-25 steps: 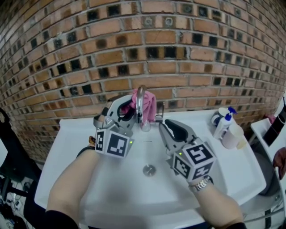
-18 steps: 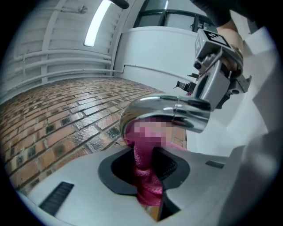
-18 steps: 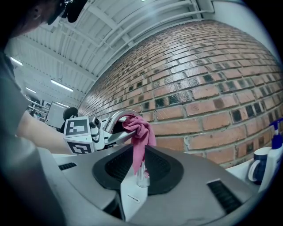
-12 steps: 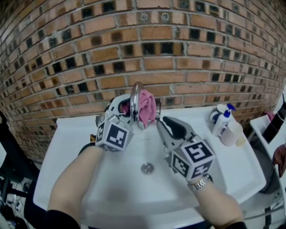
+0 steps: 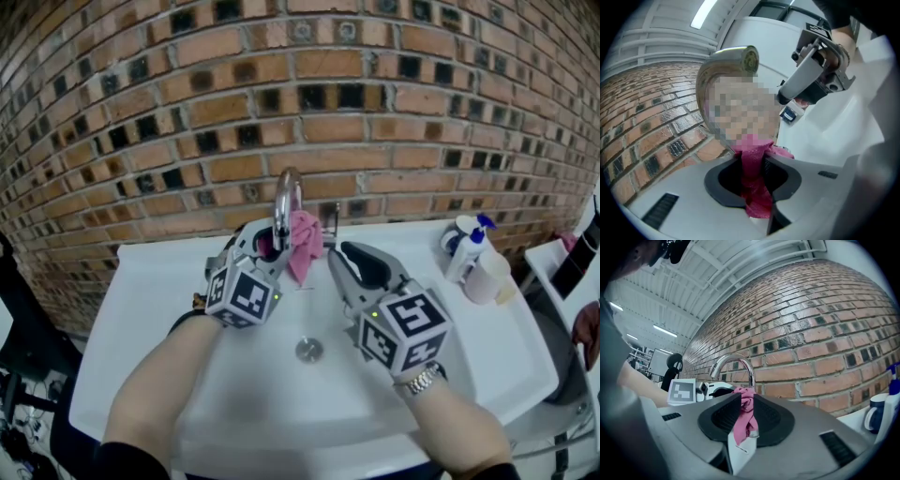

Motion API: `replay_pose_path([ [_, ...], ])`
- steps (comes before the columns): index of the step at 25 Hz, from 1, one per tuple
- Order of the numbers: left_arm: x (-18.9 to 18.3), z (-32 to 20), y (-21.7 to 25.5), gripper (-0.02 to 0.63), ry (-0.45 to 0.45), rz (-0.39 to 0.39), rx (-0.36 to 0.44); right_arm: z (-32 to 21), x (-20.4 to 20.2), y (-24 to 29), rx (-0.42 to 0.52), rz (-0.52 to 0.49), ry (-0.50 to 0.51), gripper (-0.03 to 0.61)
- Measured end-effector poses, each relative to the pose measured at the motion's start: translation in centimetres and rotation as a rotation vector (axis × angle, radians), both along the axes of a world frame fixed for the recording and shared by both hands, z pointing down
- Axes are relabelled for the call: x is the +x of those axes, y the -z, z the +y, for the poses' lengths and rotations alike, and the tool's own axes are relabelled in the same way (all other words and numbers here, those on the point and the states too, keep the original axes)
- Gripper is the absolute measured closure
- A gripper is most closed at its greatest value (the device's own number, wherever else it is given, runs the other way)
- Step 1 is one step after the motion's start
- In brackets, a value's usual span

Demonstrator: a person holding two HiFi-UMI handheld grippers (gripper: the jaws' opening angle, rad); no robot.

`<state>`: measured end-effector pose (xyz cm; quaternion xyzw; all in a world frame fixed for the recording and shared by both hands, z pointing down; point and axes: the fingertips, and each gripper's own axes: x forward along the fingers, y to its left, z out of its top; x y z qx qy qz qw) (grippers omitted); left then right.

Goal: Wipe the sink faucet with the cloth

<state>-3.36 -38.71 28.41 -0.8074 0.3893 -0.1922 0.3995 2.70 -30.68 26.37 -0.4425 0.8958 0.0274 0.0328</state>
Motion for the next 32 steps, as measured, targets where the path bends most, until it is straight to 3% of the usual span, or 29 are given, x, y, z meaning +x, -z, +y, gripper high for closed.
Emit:
replay_pose_path([
  [17,-0.2,0.9,-3.6,0.532,0.031,0.022,-0.09,0.0,0.0,-0.2,-0.013,0.001,-0.012,0.486],
  [24,-0.1,1.2,-6.1,0.532,0.041,-0.009,-0.173,0.1,-0.1,-0.2,-0.005,0.003,-0.007,0.486],
  [32,-0.8,3.0,-6.7,0.532,0.051,0.021,-0.264,0.5,-0.5,-0.1,0.003,0.014,-0.002,0.486],
])
